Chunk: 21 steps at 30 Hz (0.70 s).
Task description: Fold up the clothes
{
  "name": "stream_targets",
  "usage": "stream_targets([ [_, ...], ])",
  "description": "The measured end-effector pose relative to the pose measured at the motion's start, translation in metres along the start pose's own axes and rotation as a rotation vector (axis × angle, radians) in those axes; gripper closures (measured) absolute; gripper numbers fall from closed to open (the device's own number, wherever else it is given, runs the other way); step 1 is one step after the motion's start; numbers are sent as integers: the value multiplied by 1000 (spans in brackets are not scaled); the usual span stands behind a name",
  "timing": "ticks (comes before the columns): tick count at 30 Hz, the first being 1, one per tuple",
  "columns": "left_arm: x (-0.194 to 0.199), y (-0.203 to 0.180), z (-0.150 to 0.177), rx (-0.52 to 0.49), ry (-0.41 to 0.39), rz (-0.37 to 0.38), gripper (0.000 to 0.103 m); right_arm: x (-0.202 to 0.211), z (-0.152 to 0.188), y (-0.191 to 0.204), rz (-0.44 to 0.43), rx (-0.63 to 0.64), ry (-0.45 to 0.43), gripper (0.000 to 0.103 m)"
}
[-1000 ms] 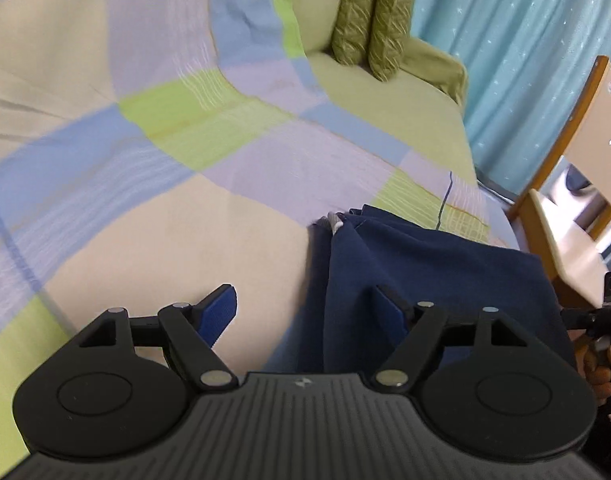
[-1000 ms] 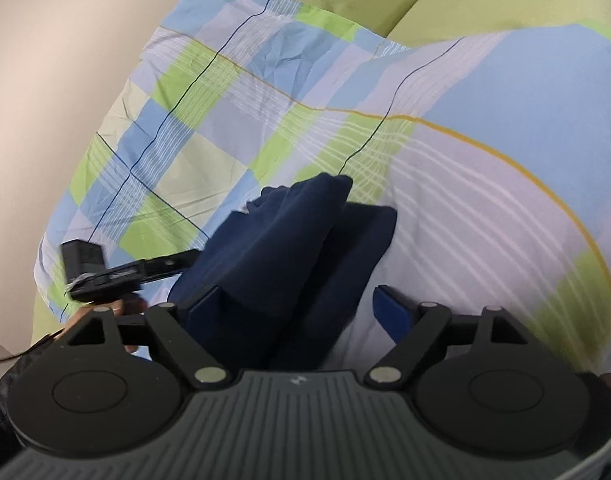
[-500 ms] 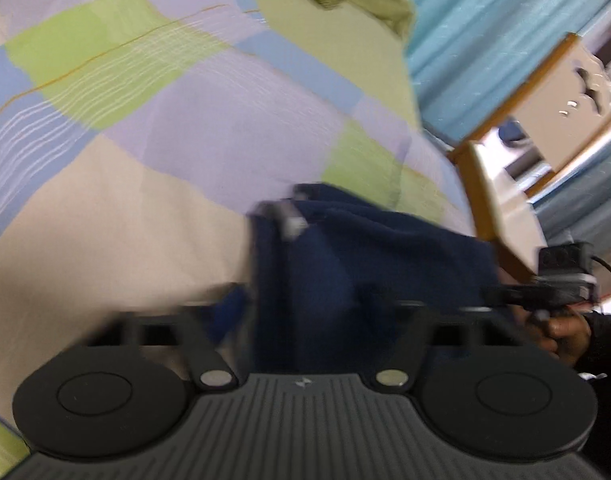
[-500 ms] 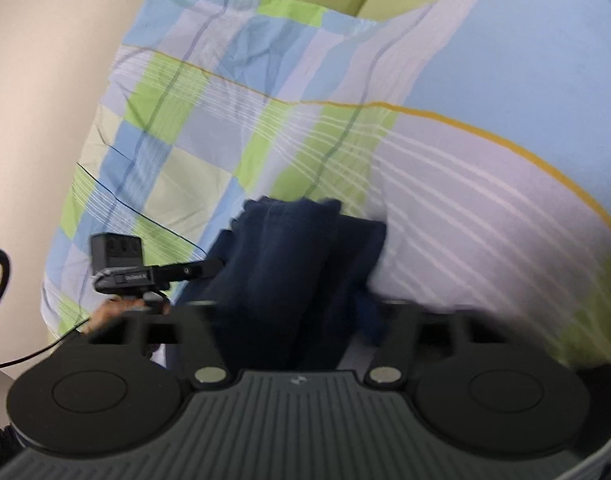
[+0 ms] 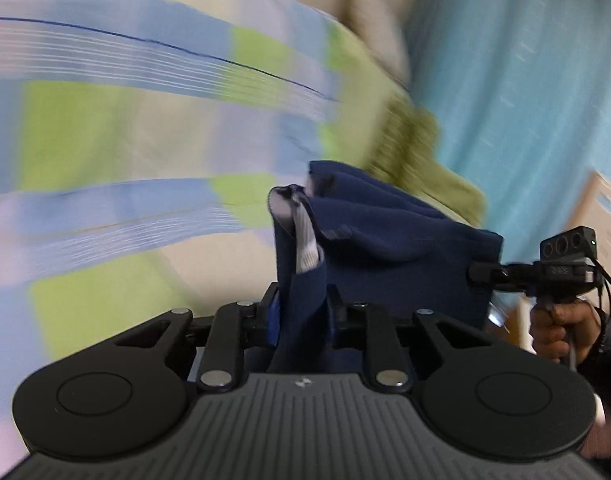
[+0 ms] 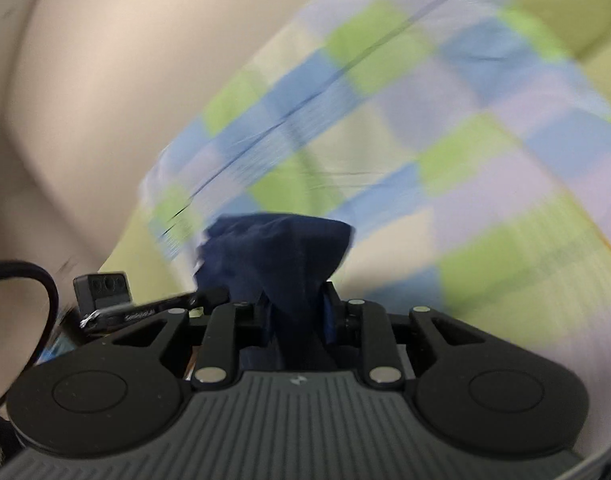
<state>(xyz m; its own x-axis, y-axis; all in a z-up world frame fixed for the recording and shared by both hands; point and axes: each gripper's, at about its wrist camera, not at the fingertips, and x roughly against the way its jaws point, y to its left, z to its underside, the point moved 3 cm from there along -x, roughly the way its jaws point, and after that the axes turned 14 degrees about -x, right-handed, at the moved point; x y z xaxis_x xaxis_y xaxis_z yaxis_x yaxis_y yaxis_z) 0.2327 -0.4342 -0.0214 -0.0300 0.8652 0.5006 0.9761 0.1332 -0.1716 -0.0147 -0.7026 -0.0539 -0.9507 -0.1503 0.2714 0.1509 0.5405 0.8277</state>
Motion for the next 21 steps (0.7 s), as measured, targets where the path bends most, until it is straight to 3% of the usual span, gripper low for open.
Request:
stream_targets([
  [4, -9, 35, 9, 87, 17, -95, 86, -77, -37, -26, 27, 12, 118, 83],
  [8, -57, 94, 24, 129, 63, -167, 87, -139, -56, -64, 94, -12, 133, 83],
  [11, -64, 103, 30, 96, 121, -172, 83, -167, -55, -86, 147, -12, 135, 80],
  [14, -67, 92, 33, -4, 148, -222, 77, -158, -52, -97, 136, -31, 83, 71],
  [17, -55, 78, 21, -97, 140, -318, 77, -119, -48, -97, 87, -54, -26, 67],
  [19, -49, 61, 11, -167, 136, -316, 74, -85, -37, -98, 6, -94, -55, 55],
  [21, -51, 39, -1, -215, 120, -237, 60, -60, -15, -100, -99, -129, 26, 43],
])
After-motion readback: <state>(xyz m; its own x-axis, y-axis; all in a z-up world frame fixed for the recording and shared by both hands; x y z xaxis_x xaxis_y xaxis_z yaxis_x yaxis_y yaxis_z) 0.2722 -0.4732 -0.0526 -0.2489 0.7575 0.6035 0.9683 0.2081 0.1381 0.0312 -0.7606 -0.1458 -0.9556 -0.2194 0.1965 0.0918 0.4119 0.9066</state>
